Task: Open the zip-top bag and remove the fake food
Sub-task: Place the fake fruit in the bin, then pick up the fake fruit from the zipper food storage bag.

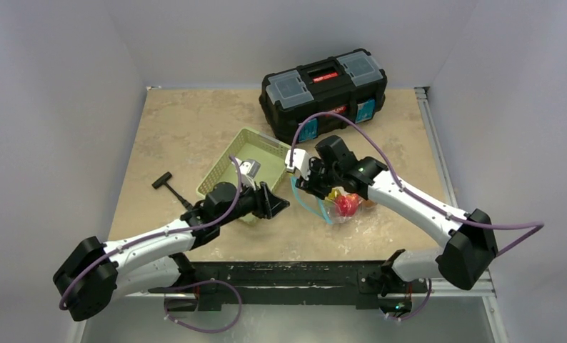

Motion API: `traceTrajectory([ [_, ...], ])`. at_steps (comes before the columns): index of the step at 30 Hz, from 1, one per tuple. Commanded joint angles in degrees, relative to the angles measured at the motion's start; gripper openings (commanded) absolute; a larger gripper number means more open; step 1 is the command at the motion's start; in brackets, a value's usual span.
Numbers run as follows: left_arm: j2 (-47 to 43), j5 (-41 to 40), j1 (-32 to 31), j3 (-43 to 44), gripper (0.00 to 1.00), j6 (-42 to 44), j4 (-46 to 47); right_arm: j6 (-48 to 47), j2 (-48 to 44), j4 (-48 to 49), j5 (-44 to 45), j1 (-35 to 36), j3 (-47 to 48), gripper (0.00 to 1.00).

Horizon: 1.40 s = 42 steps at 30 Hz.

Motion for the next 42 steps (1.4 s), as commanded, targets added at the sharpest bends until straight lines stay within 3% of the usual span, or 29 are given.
traceTrajectory([
  [1,-0.23,-1.27,-0.82,-1.78,0.47,-0.71,8.93,1.27,-3.27,2.8,6.39,0.3,-1.53,0.26],
  [3,0.23,-1.08,-1.28,-2.28,0.47,-0.71,11.74,1.21,-5.17,3.46,6.72,0.23,-3.1,0.07],
  [5,1.16,-1.0,-1.8,-2.53,0.47,-0.71,14.31,1.19,-6.61,3.55,4.51,-0.13,-4.27,0.0],
  [14,8.56,-0.54,-4.94,-3.86,0.5,-0.92,28.79,1.46,-14.7,5.44,-17.35,-6.09,-8.68,0.0],
  [19,13.44,-1.64,-7.11,-3.12,0.49,-0.44,33.27,1.37,-17.39,5.94,-21.7,-8.46,-9.56,0.0],
  [23,17.31,-2.98,-8.72,-1.39,0.49,-0.21,34.48,2.89,-17.82,7.85,-20.16,-8.76,-10.3,0.0],
  [24,18.08,-3.63,-9.01,-0.32,0.49,0.02,33.8,3.5,-17.65,8.45,-18.34,-8.79,-10.27,0.03],
  [29,16.78,-10.37,-9.72,1.86,0.43,0.74,25.2,4.82,-14.8,7.01,-14.11,-8.21,-7.91,0.45],
  [33,12.99,-15.33,-9.8,1.42,0.42,1.26,16.67,3.1,-9.47,2.8,-5.29,-2.53,-2.93,0.69],
  [38,10.22,-18.43,-9.81,-0.21,0.42,1.6,13.13,2.24,-3.55,1.95,7.45,2.28,0.82,0.75],
  [40,10.01,-18.47,-9.8,-0.7,0.42,1.85,13.62,2.27,-1.75,2.16,10.83,3.7,0.82,0.73],
  [42,10.22,-17.93,-9.8,-0.86,0.42,2.41,14.76,2.08,-0.54,1.9,13.13,4.53,0.59,0.62],
])
